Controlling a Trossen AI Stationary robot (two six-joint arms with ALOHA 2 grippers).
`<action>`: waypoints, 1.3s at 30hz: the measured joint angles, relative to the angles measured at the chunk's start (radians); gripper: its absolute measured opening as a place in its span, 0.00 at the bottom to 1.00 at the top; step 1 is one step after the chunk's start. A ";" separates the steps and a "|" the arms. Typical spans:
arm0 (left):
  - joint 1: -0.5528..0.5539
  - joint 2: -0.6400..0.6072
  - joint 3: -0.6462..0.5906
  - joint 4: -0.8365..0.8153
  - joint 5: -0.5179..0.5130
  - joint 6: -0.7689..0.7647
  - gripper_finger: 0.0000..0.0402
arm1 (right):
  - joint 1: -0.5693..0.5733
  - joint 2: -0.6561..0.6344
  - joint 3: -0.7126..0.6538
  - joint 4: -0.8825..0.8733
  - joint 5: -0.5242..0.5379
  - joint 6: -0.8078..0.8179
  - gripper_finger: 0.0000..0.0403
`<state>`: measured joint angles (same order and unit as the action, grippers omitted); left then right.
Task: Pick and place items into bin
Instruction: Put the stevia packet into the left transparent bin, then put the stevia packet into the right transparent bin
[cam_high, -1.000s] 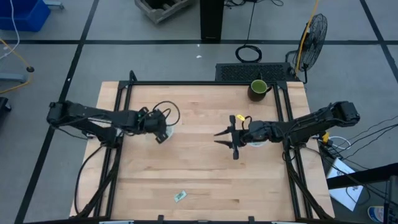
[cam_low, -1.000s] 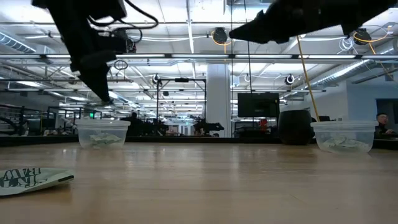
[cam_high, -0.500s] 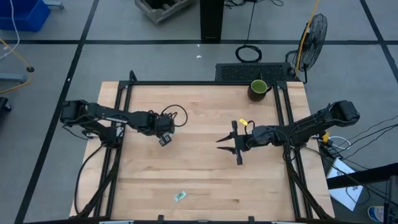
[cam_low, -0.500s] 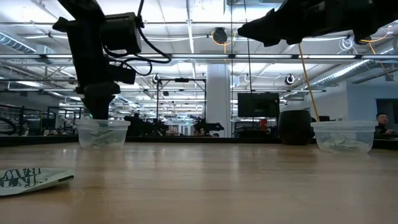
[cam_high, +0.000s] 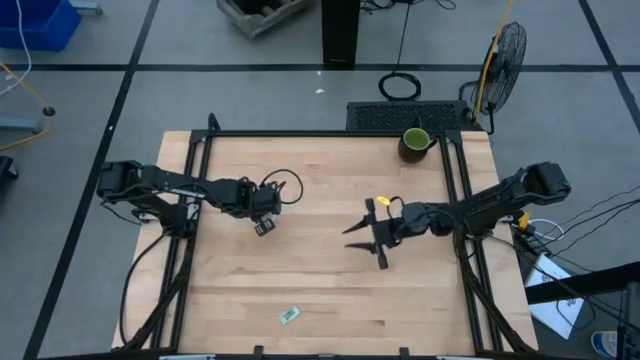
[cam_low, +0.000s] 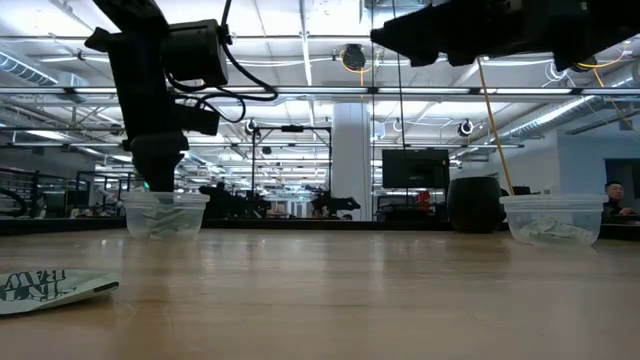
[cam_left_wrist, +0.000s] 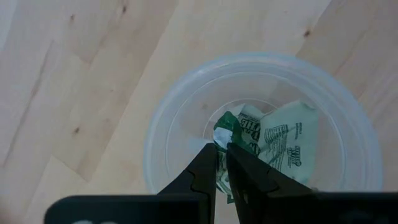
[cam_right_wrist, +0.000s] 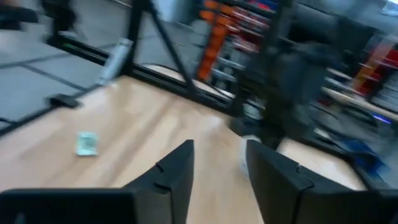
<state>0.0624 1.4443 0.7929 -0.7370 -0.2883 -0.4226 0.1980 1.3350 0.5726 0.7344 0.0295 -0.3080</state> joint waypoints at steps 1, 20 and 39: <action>0.000 0.000 0.000 -0.001 0.000 0.000 0.12 | -0.002 0.021 0.014 0.002 -0.035 0.000 0.38; 0.000 0.000 0.005 0.003 0.000 0.028 0.35 | 0.012 0.633 0.567 -0.091 -0.318 0.060 0.50; 0.000 -0.088 0.517 -0.143 -0.050 0.163 0.24 | 0.121 0.896 0.836 -0.208 -0.296 0.151 0.50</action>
<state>0.0624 1.3565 1.3094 -0.8804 -0.3386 -0.2591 0.3194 2.2305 1.4085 0.5265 -0.2668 -0.1573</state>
